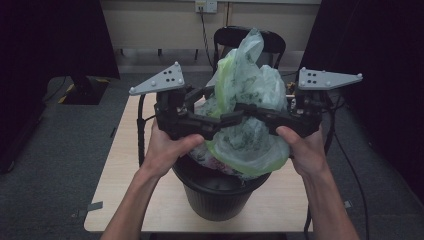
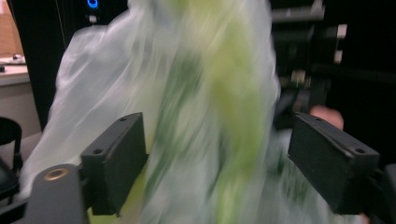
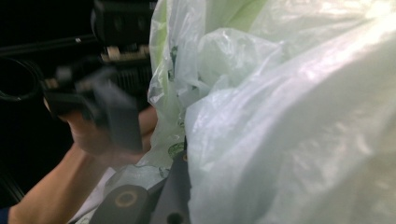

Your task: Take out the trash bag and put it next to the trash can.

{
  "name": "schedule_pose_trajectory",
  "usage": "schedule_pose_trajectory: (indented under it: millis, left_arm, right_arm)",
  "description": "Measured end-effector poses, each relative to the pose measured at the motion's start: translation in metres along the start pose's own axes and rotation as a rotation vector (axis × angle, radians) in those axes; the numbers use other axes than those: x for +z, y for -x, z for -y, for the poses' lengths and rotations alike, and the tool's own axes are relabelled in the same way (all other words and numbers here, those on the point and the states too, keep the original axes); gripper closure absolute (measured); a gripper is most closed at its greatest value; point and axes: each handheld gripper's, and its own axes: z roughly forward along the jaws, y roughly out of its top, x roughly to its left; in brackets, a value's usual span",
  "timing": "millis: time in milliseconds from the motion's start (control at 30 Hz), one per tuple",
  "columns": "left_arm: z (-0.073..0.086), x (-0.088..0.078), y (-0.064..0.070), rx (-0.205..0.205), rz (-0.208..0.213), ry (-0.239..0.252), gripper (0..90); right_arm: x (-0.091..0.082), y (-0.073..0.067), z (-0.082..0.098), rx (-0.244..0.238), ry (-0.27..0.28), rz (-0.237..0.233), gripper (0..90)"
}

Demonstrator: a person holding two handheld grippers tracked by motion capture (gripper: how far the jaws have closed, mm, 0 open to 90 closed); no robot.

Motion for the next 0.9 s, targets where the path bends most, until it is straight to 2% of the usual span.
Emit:
schedule_pose_trajectory:
  millis: [67, 233, 300, 433, 467, 500, 567, 667, 800, 867, 900]
  left_arm:
    - [0.004, -0.001, -0.001, 0.014, -0.002, -0.02, 15.4]
    - [0.009, 0.003, 0.0, 0.025, 0.071, -0.056, 12.6]
    - [0.011, 0.006, 0.002, 0.035, 0.081, -0.059, 11.2]
    - [0.018, 0.016, 0.007, 0.094, -0.009, -0.122, 9.1]
    - [0.019, 0.017, 0.006, 0.104, -0.032, -0.126, 9.1]
    - [0.019, 0.017, 0.006, 0.104, -0.032, -0.126, 9.0]
    - [0.023, 0.016, 0.003, 0.107, -0.076, -0.119, 8.3]
    - [0.027, 0.016, -0.001, 0.1, -0.064, -0.107, 8.6]
    - [0.028, 0.02, 0.003, 0.113, -0.028, -0.101, 8.9]
    - [0.028, 0.022, 0.005, 0.129, -0.049, -0.105, 11.9]
    - [0.029, 0.023, 0.006, 0.149, -0.068, -0.103, 17.5]
  right_arm:
    - [-0.003, 0.001, -0.003, 0.011, 0.013, -0.018, 87.8]
    - [-0.003, 0.002, -0.01, 0.014, 0.017, -0.026, 87.9]
    - [-0.002, 0.004, -0.011, 0.024, 0.019, -0.04, 87.9]
    - [0.001, 0.005, -0.01, 0.035, 0.019, -0.057, 87.9]
    - [0.001, 0.005, -0.009, 0.041, 0.018, -0.065, 87.9]
    - [0.001, 0.004, -0.009, 0.043, 0.022, -0.069, 87.9]
    - [0.0, 0.003, -0.009, 0.043, 0.029, -0.077, 88.0]
    - [-0.001, 0.0, -0.011, 0.037, 0.024, -0.078, 88.0]
    - [-0.002, 0.0, -0.011, 0.045, 0.034, -0.118, 88.0]
    - [-0.003, 0.001, -0.011, 0.057, 0.043, -0.137, 88.1]
    - [-0.003, 0.002, -0.01, 0.061, 0.045, -0.148, 88.1]
